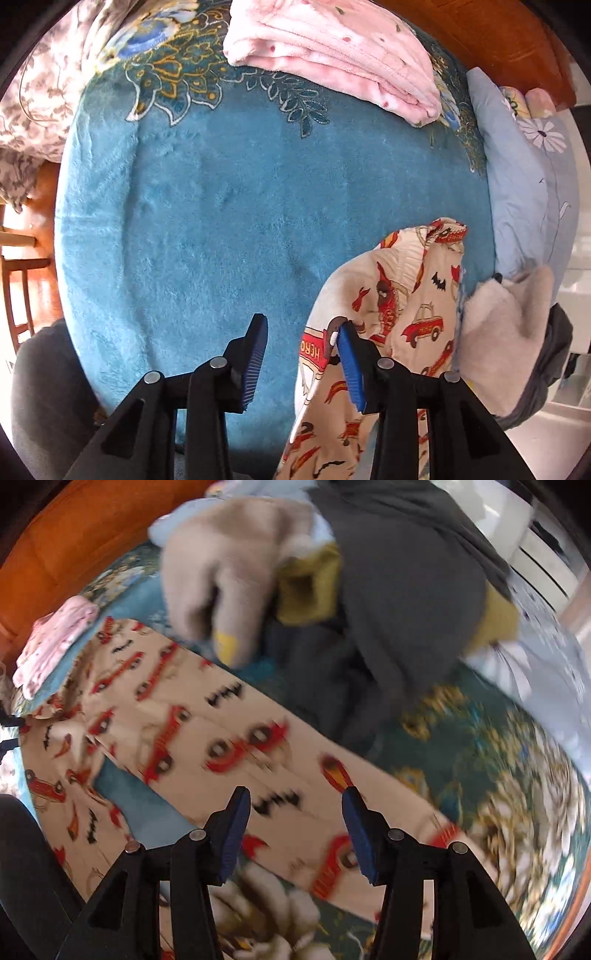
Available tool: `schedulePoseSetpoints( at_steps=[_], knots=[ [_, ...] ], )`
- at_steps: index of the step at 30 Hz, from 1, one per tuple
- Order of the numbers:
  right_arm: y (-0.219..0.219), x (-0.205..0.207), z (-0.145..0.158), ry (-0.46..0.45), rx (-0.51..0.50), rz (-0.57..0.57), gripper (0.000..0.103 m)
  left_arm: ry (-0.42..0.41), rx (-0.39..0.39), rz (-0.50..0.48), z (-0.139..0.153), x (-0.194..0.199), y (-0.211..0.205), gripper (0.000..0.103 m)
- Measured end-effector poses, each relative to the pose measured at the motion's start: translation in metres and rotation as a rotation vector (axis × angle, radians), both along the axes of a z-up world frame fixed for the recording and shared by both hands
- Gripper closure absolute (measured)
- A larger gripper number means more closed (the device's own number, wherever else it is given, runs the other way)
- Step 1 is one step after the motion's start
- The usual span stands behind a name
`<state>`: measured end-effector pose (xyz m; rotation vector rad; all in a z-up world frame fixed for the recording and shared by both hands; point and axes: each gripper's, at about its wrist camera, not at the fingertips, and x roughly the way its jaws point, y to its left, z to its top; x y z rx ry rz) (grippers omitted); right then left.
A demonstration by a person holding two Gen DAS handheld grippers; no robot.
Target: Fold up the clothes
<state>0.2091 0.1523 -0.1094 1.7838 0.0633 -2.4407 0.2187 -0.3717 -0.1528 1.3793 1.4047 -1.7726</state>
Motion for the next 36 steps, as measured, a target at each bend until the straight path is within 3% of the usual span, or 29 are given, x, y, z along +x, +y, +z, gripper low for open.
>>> schedulePoseSetpoints(
  at_steps=[3,10,12,17,18,20,21,22,25,28,32,36],
  knots=[
    [0.060,0.031,-0.017,-0.053,-0.062,-0.221,0.050,0.029,0.047,0.002,-0.010,0.000,-0.004,0.057],
    [0.171,0.097,-0.041,-0.039,-0.203,-0.698,0.050,0.094,0.148,-0.013,-0.021,0.012,-0.019,0.048],
    [0.193,0.107,-0.051,-0.047,-0.262,-0.787,0.050,0.120,0.188,-0.014,-0.023,0.017,-0.021,0.043],
    [0.210,0.109,-0.073,-0.049,-0.345,-0.885,0.050,0.167,0.256,-0.027,-0.025,0.021,-0.026,0.038],
    [0.210,0.108,-0.072,-0.044,-0.343,-0.901,0.050,0.171,0.246,-0.042,-0.022,0.020,-0.027,0.037],
    [0.207,0.105,-0.071,-0.038,-0.321,-0.901,0.059,0.176,0.216,-0.079,-0.013,0.019,-0.028,0.037],
    [0.205,0.101,-0.071,-0.039,-0.309,-0.881,0.083,0.178,0.201,-0.097,-0.008,0.018,-0.029,0.037],
    [0.203,0.097,-0.071,-0.046,-0.295,-0.859,0.098,0.181,0.186,-0.115,-0.004,0.017,-0.029,0.037],
    [0.203,0.090,-0.066,-0.040,-0.241,-0.836,0.100,0.161,0.052,-0.240,0.018,0.004,-0.021,0.036],
    [0.211,0.092,-0.063,-0.036,-0.219,-0.892,0.100,0.088,-0.112,-0.472,0.032,-0.026,0.008,0.036],
    [0.208,0.091,-0.055,-0.030,-0.219,-0.858,0.098,0.016,-0.239,-0.670,0.020,-0.056,0.046,0.036],
    [0.206,0.103,-0.034,-0.007,-0.201,-0.842,0.076,-0.056,-0.362,-0.860,0.007,-0.086,0.084,0.036]
  ],
)
